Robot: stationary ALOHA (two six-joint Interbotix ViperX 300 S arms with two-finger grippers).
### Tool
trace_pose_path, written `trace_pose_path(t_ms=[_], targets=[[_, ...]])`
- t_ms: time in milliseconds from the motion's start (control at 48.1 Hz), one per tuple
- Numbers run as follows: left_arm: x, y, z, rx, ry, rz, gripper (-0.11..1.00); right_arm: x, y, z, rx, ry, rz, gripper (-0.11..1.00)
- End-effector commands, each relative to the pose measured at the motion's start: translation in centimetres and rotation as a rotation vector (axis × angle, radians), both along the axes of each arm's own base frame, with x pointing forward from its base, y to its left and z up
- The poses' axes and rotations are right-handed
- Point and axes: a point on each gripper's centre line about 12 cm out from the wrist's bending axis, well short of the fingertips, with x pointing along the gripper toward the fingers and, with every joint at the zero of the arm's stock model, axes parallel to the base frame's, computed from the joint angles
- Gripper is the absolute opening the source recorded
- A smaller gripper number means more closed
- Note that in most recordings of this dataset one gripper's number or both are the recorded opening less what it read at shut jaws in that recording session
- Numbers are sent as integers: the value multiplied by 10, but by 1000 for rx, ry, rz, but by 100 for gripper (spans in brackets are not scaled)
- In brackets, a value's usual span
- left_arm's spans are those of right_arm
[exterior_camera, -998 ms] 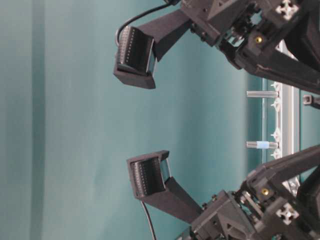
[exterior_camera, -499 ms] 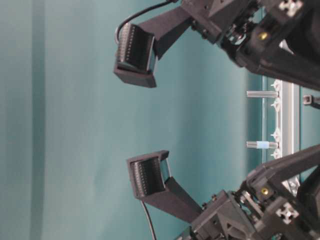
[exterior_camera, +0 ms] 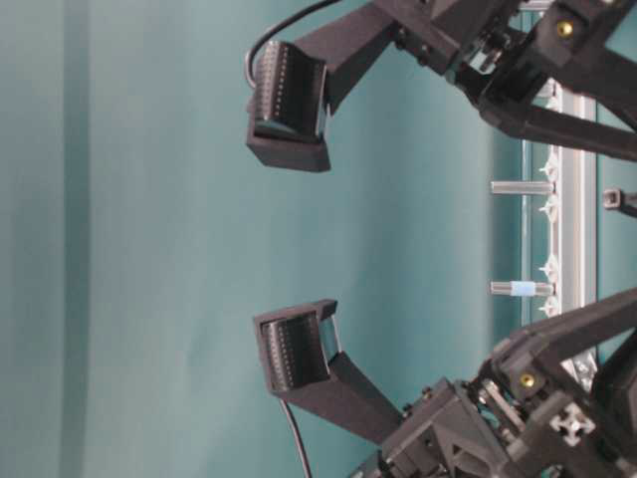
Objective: Insert the wire through the string loop located in the center.
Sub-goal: 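Pull the cable leftward through the loop with the left gripper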
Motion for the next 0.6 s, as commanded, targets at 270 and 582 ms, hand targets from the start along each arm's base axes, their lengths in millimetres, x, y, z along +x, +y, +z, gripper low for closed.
trace_pose_path(t_ms=[270,582], targets=[[-23,-3,10,-10,-5,-4,14,4,2,20,7,-59,5,74],[-67,1,7,-23,71,9,14,3,2,18,5,-52,4,74]])
